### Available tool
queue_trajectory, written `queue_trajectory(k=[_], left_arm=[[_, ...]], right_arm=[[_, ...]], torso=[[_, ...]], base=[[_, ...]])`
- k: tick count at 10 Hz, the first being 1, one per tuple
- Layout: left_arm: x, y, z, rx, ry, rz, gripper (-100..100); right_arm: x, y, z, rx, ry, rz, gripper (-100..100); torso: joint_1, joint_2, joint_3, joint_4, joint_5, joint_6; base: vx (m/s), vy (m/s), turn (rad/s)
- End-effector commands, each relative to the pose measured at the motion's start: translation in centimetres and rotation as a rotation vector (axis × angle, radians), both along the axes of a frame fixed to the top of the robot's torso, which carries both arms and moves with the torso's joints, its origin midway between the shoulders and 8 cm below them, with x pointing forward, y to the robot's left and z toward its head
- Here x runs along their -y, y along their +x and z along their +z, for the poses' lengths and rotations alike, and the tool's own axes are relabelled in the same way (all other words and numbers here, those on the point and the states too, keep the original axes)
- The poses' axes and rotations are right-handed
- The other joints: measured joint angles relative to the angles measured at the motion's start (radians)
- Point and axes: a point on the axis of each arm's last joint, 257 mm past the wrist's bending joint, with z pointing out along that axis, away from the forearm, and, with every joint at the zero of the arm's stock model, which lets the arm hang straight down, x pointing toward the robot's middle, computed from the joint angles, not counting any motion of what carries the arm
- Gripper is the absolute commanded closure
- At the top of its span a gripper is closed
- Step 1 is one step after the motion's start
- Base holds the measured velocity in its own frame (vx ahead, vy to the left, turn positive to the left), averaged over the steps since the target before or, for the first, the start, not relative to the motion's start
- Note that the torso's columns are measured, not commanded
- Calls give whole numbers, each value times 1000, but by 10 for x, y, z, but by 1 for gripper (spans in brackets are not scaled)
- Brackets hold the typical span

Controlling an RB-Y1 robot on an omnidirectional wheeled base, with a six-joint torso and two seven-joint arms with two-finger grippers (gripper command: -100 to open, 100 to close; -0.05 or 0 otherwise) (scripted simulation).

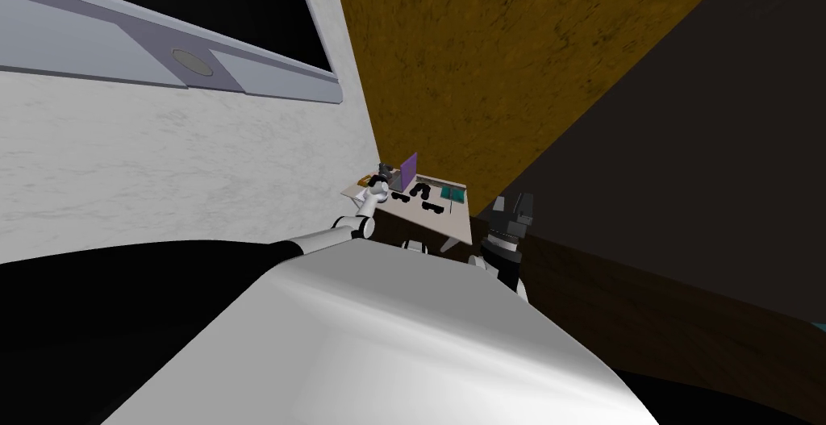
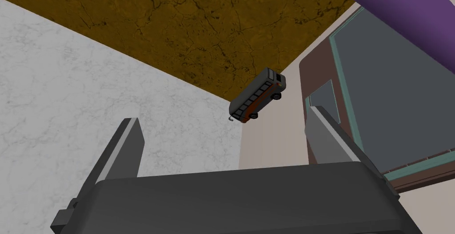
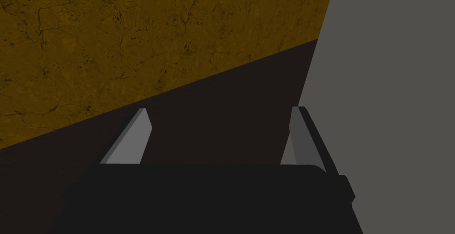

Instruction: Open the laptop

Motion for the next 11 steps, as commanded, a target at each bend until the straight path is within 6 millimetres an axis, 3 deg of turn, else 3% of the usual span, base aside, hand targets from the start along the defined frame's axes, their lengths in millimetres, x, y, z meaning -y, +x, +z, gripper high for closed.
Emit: queue_trajectory(k=[1,3,4,11], left_arm=[[9,8,-10,-38,-36,-15,-100],[23,23,-5,-64,-84,-39,-100],[23,22,-17,-85,-88,-39,-100],[48,42,-22,-168,-179,-82,-100]], right_arm=[[0,0,0,0,0,0,0],[0,0,0,0,0,0,0],[0,0,0,0,0,0,0],[0,0,0,0,0,0,0]], torso=[[-1,0,0,0,0,0],[-1,0,0,0,0,0],[-1,-1,0,0,0,0],[-2,0,0,0,0,0]], base=[[14,-35,8],[21,-48,15],[22,-49,9],[15,-36,11]])
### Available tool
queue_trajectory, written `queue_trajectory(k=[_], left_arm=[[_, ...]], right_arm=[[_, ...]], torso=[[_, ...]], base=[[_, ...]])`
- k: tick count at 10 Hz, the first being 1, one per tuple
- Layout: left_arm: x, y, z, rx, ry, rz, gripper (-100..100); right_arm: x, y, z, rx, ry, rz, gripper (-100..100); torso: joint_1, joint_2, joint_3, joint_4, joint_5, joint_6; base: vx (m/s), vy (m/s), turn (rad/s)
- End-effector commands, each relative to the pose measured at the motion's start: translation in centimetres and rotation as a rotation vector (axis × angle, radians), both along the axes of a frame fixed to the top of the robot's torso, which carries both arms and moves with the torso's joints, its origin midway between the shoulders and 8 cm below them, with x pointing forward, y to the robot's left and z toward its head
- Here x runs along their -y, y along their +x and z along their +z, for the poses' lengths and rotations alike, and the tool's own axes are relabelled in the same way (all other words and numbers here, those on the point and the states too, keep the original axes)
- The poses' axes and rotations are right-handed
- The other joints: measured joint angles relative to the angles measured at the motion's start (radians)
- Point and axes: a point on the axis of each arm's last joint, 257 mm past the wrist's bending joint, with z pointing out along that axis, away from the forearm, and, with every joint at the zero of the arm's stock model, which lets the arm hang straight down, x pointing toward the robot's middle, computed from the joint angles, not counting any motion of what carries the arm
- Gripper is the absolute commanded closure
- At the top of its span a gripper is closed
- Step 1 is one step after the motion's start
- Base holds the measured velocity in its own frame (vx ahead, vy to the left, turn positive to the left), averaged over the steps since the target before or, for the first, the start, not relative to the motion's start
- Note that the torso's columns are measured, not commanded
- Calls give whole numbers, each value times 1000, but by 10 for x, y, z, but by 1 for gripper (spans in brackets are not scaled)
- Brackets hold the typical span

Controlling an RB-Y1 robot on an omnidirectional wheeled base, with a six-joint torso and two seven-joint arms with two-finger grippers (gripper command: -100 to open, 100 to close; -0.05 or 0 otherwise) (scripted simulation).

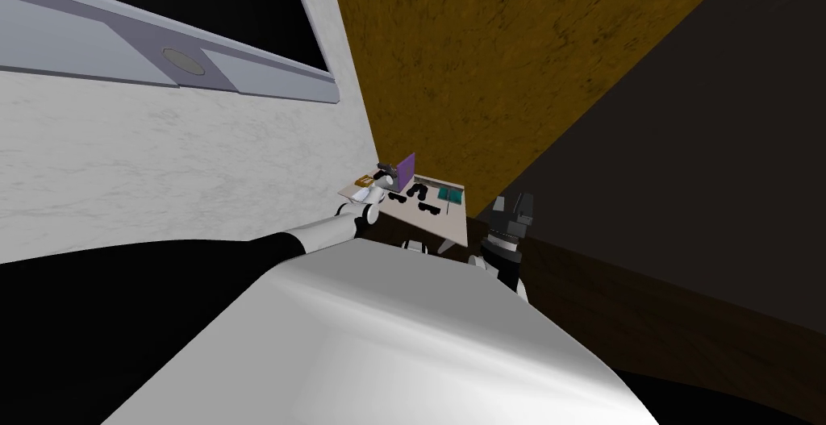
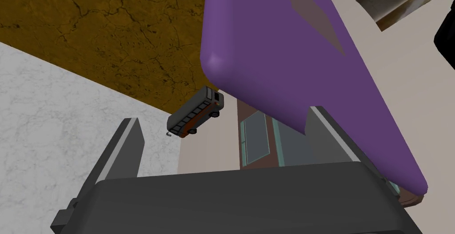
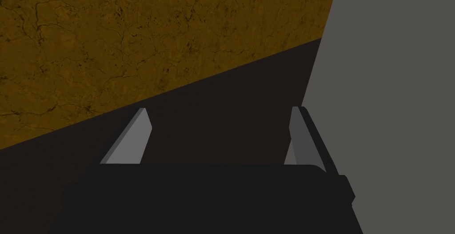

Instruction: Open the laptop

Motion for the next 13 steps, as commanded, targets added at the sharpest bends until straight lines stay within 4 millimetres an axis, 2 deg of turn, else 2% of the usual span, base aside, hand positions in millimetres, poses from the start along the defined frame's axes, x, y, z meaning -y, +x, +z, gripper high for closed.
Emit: queue_trajectory(k=[1,6,7,13], left_arm=[[9,7,-2,-34,-37,-16,-100],[12,10,-1,-47,-53,-21,-100],[12,10,0,-46,-52,-21,100],[40,11,-8,-112,-397,-40,100]], right_arm=[[0,0,0,0,0,0,0],[0,0,0,0,0,0,0],[0,0,0,0,0,0,0],[0,0,0,0,0,0,0]], torso=[[0,0,0,0,0,0],[3,-4,-2,-1,1,0],[2,-1,-1,-1,1,0],[8,-6,-4,-6,4,-7]], base=[[21,-46,12],[39,-19,-3],[11,2,9],[31,176,13]])
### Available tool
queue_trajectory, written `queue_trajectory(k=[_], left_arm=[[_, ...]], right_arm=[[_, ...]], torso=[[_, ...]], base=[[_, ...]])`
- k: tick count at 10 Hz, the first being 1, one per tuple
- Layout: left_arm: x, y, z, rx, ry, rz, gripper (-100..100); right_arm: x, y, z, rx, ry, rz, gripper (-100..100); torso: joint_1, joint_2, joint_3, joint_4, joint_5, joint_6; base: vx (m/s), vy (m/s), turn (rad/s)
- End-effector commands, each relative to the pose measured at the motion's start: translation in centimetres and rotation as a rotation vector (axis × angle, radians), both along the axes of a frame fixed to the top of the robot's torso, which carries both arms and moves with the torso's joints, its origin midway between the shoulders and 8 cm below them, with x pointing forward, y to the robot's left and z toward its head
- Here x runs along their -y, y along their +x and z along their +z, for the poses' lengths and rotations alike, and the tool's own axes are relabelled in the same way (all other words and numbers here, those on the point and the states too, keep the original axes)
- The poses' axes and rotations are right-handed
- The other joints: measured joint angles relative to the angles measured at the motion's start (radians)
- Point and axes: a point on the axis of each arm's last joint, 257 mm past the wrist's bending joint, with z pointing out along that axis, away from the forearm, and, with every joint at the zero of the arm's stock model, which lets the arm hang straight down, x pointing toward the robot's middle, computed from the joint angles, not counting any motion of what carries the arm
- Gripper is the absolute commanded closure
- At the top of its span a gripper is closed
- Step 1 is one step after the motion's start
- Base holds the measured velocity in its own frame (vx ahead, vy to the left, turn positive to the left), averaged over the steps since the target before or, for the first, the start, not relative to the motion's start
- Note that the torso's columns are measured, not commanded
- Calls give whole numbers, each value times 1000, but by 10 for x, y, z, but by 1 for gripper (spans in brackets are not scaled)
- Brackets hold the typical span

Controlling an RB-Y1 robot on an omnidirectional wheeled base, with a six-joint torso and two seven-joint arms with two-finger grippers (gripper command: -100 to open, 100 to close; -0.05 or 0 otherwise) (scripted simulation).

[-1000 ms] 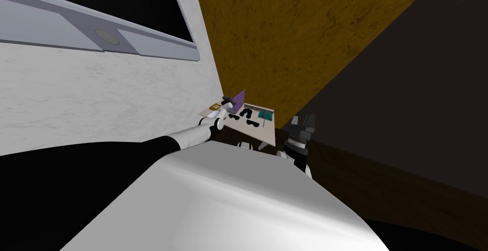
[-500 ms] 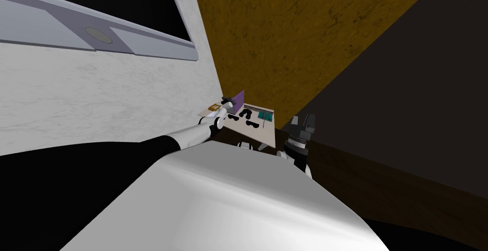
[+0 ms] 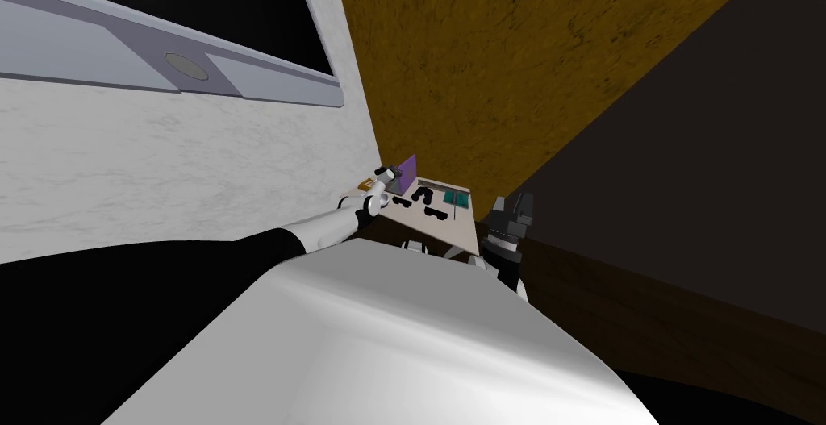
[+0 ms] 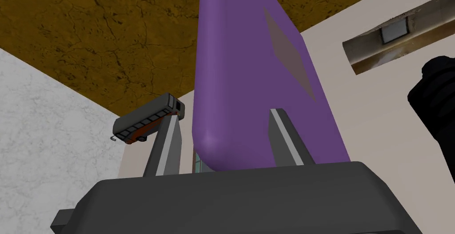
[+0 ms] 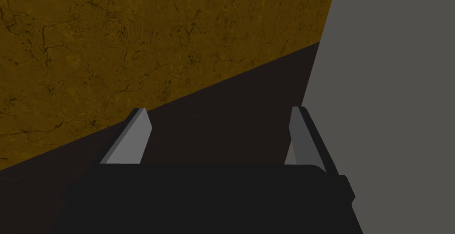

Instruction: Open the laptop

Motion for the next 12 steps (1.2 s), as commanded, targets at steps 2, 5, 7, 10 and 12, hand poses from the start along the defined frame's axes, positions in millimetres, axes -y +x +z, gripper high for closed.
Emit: queue_trajectory(k=[2,5,7,10,12], left_arm=[[9,-1,-1,-21,-109,-7,100],[21,-8,-18,-41,-208,1,100],[25,-10,-25,-55,-242,0,100],[40,-20,-50,-88,-364,12,100],[45,-23,-58,-99,-405,17,100]], right_arm=[[0,0,0,0,0,0,0],[0,0,0,0,0,0,0],[0,0,0,0,0,0,0],[0,0,0,0,0,0,0],[0,0,0,0,0,0,0]], torso=[[-1,-1,-1,-1,0,1],[-3,2,1,2,-1,6],[-10,3,2,2,-4,5],[-1,0,0,-2,1,10],[-12,-3,-2,-1,-4,8]], base=[[12,120,11],[43,174,-41],[22,36,24],[33,169,-45],[31,50,24]])
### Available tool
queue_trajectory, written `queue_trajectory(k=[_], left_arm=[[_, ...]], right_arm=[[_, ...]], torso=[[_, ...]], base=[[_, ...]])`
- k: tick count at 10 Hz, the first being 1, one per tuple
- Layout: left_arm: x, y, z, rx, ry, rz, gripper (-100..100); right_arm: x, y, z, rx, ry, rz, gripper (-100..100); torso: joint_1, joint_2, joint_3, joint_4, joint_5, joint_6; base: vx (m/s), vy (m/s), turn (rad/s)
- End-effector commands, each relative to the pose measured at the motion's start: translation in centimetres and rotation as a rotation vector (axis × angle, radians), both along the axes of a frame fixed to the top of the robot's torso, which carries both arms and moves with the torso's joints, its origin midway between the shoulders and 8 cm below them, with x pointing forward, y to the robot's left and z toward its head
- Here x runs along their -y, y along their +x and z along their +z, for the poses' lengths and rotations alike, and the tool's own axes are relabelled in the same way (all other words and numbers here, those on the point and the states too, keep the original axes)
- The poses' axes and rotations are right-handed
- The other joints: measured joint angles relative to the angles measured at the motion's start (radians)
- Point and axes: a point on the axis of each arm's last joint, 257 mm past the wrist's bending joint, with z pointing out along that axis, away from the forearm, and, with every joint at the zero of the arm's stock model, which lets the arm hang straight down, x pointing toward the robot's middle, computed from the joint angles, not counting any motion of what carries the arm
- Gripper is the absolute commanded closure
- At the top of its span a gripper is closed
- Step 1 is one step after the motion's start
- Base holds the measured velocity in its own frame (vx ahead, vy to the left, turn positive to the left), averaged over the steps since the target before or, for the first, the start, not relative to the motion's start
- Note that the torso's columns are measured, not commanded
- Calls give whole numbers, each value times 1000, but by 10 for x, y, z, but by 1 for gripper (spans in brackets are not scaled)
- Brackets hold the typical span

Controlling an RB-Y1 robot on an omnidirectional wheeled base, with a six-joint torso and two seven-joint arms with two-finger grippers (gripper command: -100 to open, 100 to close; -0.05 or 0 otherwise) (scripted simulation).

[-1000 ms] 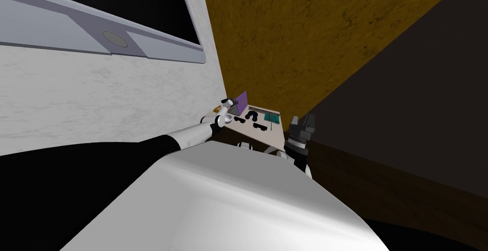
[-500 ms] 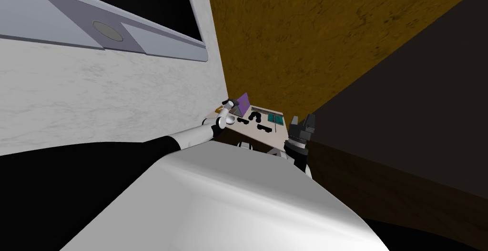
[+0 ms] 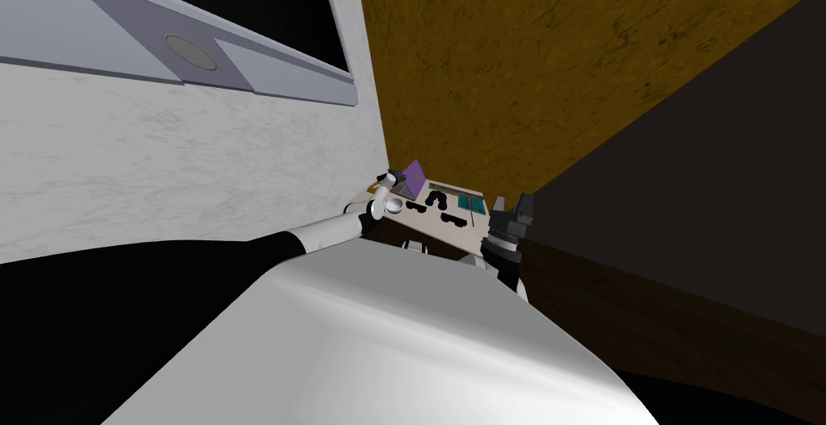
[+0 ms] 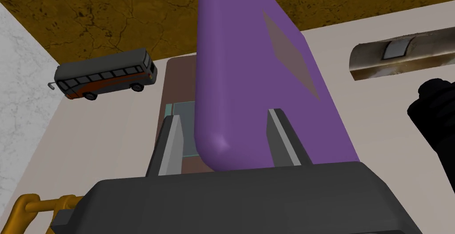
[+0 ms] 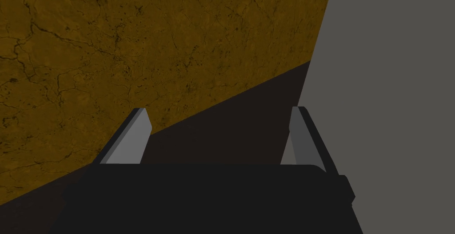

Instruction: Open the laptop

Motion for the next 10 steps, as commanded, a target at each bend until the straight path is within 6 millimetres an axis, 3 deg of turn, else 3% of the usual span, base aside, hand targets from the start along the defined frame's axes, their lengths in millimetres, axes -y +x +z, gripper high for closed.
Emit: queue_trajectory(k=[1,4,5,7,10], left_arm=[[10,-10,-24,-35,-82,7,100],[20,-17,-40,-59,-163,17,100],[16,-14,-34,-49,-155,21,100],[6,-29,-58,-66,-227,54,100],[1,-37,-70,-74,-261,70,100]], right_arm=[[0,0,0,0,0,0,0],[0,0,0,0,0,0,0],[0,0,0,0,0,0,0],[0,0,0,0,0,0,0],[0,0,0,0,0,0,0]], torso=[[1,-1,0,-1,0,2],[7,-2,-1,1,2,4],[6,-2,-1,1,2,3],[-1,4,3,4,-1,4],[1,2,2,3,0,4]], base=[[26,123,-33],[41,149,-26],[12,69,2],[27,109,-177],[31,80,-97]])
